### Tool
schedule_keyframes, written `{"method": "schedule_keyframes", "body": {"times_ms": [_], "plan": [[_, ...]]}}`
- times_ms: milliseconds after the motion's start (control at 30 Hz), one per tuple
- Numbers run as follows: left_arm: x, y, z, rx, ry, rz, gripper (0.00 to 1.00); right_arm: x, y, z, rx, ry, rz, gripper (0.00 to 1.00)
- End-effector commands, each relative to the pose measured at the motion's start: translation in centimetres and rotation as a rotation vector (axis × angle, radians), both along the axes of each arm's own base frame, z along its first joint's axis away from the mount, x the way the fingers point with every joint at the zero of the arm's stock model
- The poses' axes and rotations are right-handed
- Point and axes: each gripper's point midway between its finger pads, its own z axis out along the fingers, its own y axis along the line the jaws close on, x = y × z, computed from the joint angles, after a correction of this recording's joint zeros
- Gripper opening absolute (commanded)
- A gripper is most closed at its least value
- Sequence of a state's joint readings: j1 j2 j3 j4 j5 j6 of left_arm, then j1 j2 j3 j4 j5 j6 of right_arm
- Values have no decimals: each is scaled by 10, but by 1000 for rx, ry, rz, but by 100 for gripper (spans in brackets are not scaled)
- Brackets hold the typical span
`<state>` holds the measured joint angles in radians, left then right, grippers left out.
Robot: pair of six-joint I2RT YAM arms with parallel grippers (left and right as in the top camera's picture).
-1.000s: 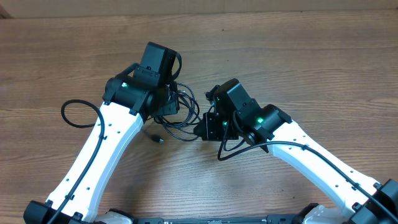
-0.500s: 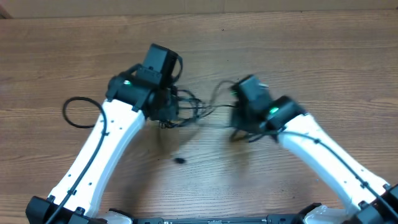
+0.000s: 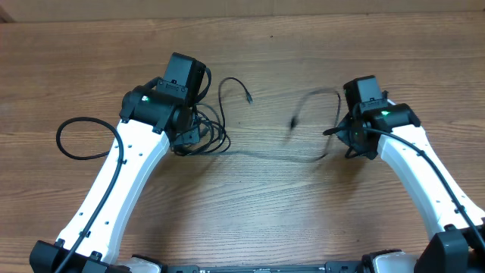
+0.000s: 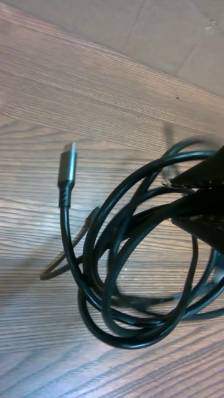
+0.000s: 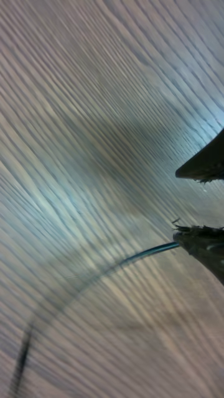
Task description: Untangle cables
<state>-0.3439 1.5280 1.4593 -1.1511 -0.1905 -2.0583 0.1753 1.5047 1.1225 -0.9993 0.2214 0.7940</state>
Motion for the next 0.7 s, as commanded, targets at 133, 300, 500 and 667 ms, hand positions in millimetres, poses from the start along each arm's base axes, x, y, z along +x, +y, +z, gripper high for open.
{"method": "schedule_keyframes", "body": {"times_ms": [133,300,500,667], "plan": [[4,14,15,60,-51,-11,5,3,-20,2,-13,-18,-67,46],[8,9,17,67,-65,-81,5,11,32,2,210,-25,228,48],[19,0,22,120,-98,-282,8,-2,144,60,725,-276,968,75],[45,-23,39,251,-227,-708,7,1,149,67,743,-320,1006,80]]}}
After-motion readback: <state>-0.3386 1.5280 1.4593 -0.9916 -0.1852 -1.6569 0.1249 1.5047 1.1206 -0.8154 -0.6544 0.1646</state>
